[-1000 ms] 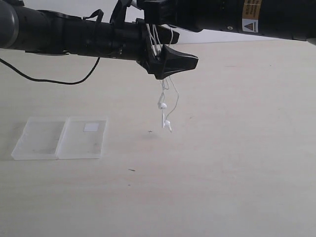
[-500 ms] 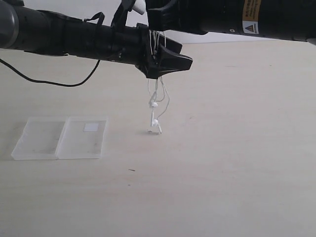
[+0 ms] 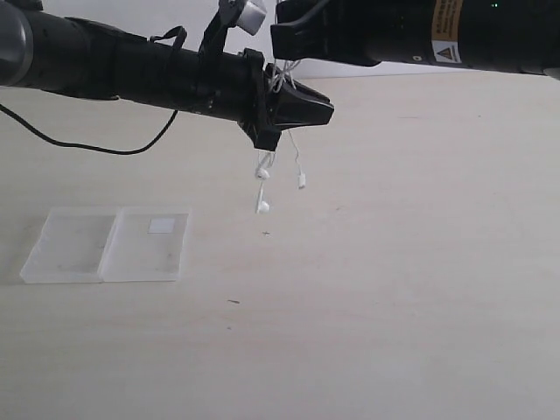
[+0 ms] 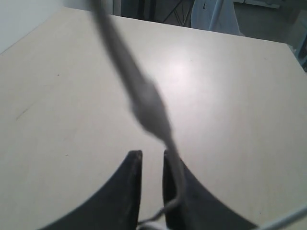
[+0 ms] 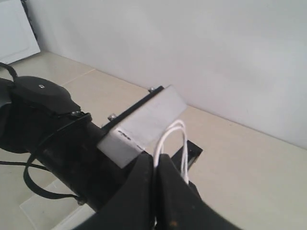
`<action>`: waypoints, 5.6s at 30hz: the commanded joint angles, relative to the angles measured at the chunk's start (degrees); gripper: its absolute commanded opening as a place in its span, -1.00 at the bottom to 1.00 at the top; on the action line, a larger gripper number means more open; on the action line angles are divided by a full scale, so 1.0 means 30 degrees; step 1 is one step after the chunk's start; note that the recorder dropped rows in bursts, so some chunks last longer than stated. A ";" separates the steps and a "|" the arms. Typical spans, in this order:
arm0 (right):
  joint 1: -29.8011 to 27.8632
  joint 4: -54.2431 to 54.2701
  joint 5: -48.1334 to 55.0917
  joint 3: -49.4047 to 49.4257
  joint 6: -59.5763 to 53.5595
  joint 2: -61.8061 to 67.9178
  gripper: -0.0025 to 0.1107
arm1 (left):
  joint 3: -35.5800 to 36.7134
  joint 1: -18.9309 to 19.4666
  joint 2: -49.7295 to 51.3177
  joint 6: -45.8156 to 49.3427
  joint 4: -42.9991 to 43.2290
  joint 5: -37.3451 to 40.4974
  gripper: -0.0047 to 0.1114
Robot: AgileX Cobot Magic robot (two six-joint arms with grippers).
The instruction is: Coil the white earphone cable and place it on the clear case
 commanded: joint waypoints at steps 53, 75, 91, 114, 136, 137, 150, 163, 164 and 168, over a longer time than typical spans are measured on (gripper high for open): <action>0.0003 0.2098 -0.0055 -0.0093 -0.1354 -0.0076 -0.96 | -0.0064 0.0033 0.0029 0.0419 -0.0779 -0.0315 0.78; 0.0003 -0.2354 0.0400 -0.0093 0.4401 -0.2010 -0.96 | -0.0064 0.0033 0.0029 0.0247 -0.1501 -0.0226 0.78; 0.0003 -0.7311 -0.1352 -0.0093 0.5637 -0.1975 -0.96 | -0.0064 0.0033 0.0029 0.1339 -0.1128 0.3912 0.78; 0.0003 -0.9188 0.0370 -0.0093 0.6316 -0.1975 -0.96 | -0.0064 0.0033 0.0029 0.1504 -0.0471 0.5129 0.78; 0.0003 -0.9188 0.0350 -0.0093 0.6316 -0.1975 -0.96 | -0.0064 0.0033 0.0531 0.1962 0.0792 0.4968 0.01; 0.0003 -0.9188 0.0350 -0.0093 0.6316 -0.1975 -0.96 | -0.0064 0.0033 0.0649 0.1962 0.0726 0.4779 0.01; 0.0003 -0.9188 0.0312 -0.0093 0.6351 -0.1975 -0.96 | -0.0064 0.0033 0.1289 0.1962 -0.1185 0.5129 0.01; 0.0003 -0.9112 0.0964 -0.0093 0.6351 -0.1975 -0.96 | -0.0064 0.0033 0.1323 0.1962 -0.0717 0.5129 -0.44; 0.0003 -0.9112 0.0964 -0.0093 0.6351 -0.1975 -0.96 | -0.0064 0.0033 0.1323 0.1962 -0.0714 0.5129 -0.56; 0.0003 -0.9112 0.1380 -0.0093 0.6391 -0.1975 -0.96 | -0.0064 0.0033 0.1323 0.1962 -0.0516 0.5129 -0.90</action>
